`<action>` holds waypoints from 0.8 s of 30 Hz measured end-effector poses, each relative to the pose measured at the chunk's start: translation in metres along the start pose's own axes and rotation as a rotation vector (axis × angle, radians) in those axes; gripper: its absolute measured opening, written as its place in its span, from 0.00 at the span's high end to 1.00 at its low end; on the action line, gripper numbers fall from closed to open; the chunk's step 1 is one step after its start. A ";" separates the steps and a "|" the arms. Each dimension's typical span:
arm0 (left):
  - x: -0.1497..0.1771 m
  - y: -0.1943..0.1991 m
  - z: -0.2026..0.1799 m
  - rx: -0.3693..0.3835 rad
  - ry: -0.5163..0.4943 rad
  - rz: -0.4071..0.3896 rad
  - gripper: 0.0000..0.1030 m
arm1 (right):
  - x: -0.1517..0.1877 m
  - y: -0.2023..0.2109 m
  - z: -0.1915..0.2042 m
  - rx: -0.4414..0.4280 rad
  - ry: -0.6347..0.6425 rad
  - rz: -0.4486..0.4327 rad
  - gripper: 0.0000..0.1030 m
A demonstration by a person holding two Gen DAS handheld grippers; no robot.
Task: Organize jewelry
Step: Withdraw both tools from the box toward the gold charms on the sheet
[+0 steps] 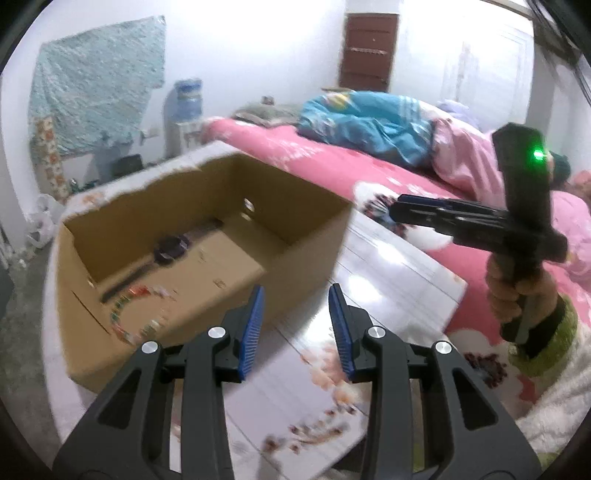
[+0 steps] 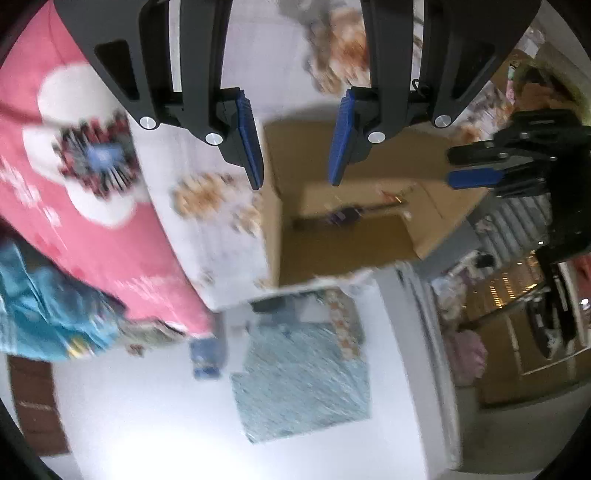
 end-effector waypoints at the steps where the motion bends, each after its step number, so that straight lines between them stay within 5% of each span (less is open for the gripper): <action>1: 0.006 -0.004 -0.003 0.013 -0.001 0.016 0.67 | 0.007 -0.002 -0.004 0.002 -0.017 0.021 0.65; 10: 0.039 -0.063 -0.023 0.003 -0.041 0.148 0.67 | 0.058 -0.039 -0.002 -0.027 -0.070 0.207 0.65; 17: 0.043 -0.093 -0.040 -0.029 -0.154 0.182 0.68 | 0.065 -0.054 0.009 -0.054 -0.038 0.228 0.66; 24: 0.039 -0.110 -0.043 -0.048 -0.179 0.202 0.79 | 0.066 -0.061 0.006 -0.087 -0.044 0.231 0.67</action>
Point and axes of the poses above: each gripper's, at about its wrist camera, not at the fingertips, and y roughly against the way its jaws point, z to its left, x to its underside, the point moved 1 cm from there along -y, roughly the way its jaws point, and after that the axes turned 6 degrees about y, right-handed, at the moved point
